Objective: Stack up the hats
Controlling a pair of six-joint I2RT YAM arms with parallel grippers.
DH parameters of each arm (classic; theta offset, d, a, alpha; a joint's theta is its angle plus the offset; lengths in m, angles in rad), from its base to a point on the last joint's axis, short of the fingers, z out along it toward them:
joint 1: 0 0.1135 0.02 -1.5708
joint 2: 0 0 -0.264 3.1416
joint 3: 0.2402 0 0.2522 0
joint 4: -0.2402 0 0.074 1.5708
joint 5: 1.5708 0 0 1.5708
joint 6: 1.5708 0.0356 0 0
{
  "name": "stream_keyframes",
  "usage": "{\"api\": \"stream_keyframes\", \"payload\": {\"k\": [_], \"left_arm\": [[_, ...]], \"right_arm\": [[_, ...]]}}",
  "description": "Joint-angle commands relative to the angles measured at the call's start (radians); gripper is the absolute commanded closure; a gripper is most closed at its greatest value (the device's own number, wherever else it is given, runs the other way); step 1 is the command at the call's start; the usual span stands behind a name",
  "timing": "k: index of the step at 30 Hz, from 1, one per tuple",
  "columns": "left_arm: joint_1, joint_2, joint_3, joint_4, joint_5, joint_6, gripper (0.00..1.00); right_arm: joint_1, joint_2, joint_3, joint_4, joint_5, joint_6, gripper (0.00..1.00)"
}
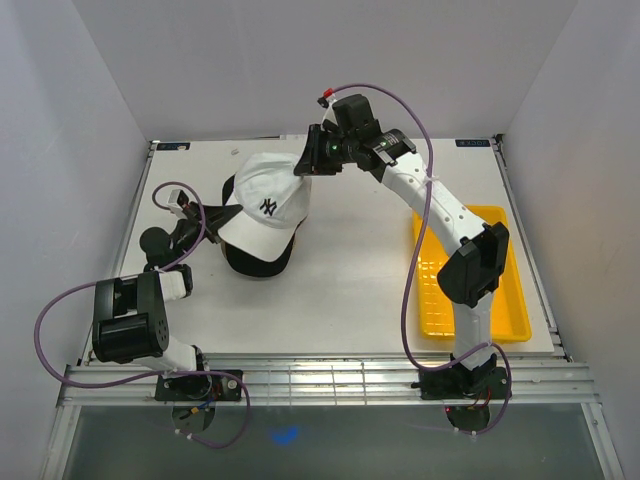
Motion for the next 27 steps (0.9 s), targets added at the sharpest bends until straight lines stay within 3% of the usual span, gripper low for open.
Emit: {"api": "stream_keyframes", "payload": {"k": [1,4,7,16,18,23,27], "left_arm": [[0.007,0.003,0.004,0.007,0.041,0.005,0.78],[0.007,-0.006,0.019,-0.019,0.055,0.028,0.66],[0.007,-0.034,0.035,-0.089,0.067,0.065,0.59],[0.008,-0.17,0.111,-0.494,0.092,0.35,0.44],[0.01,-0.2,0.127,-0.633,0.084,0.446,0.33],[0.01,-0.299,0.159,-0.902,0.014,0.613,0.3],[0.01,-0.359,0.127,-0.948,-0.009,0.65,0.3]], "right_arm": [[-0.001,-0.029,0.023,0.077,0.002,-0.014,0.78],[-0.001,-0.037,0.026,0.09,0.005,-0.009,0.82],[-0.001,-0.04,0.039,0.088,0.01,-0.006,0.85],[-0.001,-0.018,0.093,0.051,0.005,0.0,0.88],[-0.001,-0.02,0.093,0.05,0.004,0.002,0.88],[-0.001,-0.012,0.102,0.047,-0.013,0.006,0.88],[-0.001,-0.006,0.107,0.044,-0.022,0.016,0.89]]}}
